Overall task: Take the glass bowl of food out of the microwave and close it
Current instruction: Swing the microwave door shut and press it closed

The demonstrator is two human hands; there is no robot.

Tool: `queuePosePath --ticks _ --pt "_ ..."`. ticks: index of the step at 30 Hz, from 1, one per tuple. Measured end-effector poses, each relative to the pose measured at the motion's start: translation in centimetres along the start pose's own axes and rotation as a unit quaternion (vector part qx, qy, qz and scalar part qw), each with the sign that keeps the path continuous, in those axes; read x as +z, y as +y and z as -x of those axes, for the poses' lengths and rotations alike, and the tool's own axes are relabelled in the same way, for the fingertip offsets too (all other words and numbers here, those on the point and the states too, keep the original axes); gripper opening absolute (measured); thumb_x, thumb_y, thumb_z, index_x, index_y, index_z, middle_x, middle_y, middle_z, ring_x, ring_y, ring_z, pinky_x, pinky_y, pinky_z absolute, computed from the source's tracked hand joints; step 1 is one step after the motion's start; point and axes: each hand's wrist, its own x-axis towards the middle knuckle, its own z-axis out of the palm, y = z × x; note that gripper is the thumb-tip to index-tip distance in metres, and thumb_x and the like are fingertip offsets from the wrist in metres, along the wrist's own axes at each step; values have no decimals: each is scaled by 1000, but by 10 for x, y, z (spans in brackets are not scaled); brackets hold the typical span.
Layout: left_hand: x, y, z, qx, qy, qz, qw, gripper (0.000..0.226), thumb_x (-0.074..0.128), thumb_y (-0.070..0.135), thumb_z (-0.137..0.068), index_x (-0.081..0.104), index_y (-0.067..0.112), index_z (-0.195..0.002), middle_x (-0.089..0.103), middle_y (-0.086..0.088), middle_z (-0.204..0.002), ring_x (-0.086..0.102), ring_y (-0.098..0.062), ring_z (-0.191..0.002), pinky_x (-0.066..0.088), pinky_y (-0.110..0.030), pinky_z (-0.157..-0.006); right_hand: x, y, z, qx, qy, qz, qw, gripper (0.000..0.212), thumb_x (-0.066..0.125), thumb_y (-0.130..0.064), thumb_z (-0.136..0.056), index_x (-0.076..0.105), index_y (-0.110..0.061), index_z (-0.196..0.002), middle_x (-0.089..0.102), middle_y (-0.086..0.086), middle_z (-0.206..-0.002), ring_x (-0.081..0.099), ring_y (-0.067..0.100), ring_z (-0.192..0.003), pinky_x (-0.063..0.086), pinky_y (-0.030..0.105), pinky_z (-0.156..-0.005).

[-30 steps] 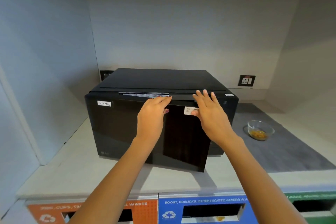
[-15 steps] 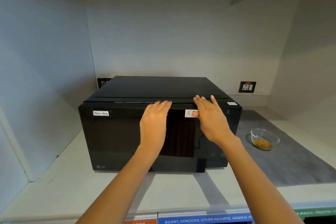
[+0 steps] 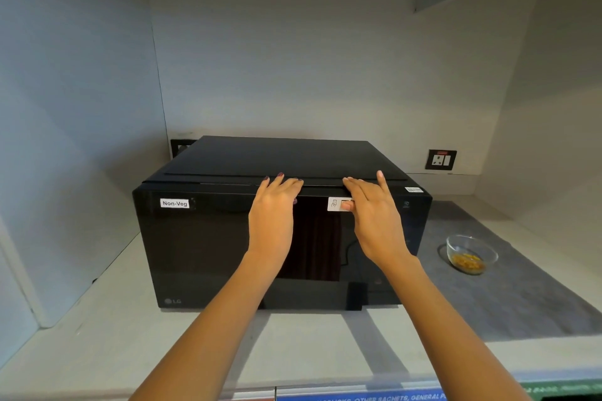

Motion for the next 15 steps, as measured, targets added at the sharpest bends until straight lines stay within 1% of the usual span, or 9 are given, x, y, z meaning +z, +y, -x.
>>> queuePosePath --ticks 4,7,10,12,15 --pt "2 0 -2 0 -1 3 1000 43 51 -9 -87 55 5 -128 58 -16 -134 42 -28 -135 6 -31 -117 3 0 0 8 -5 -6 1000 45 65 -15 -88 54 -1 -128 62 18 -127 56 32 -123 23 46 -119" --pt "4 0 -4 -8 4 1 1000 44 51 -11 -87 55 5 -128 57 -16 -135 41 -27 -136 3 -29 -116 6 1 -2 20 -28 -3 999 47 61 -17 -91 49 -4 -134 57 16 -134 46 32 -132 22 45 -120" --pt "4 2 -5 -17 18 -5 1000 45 51 -11 -86 56 6 -127 57 -16 -134 43 -27 -134 4 -29 -115 8 2 -4 37 -35 -16 999 47 58 -19 -92 48 -6 -135 56 14 -135 42 33 -135 22 45 -120" --pt "4 1 -6 -14 11 -8 1000 45 50 -11 -87 55 7 -128 57 -15 -135 42 -26 -135 5 -31 -118 9 0 -3 51 -27 -31 998 47 61 -19 -90 50 -5 -133 57 15 -134 41 36 -136 26 46 -118" --pt "6 -1 -8 -9 -4 -13 1000 45 50 -9 -88 54 7 -129 55 -14 -137 41 -25 -136 5 -32 -119 11 -1 -2 64 -9 -47 997 46 66 -12 -86 54 -4 -129 61 17 -129 41 40 -134 31 49 -113"
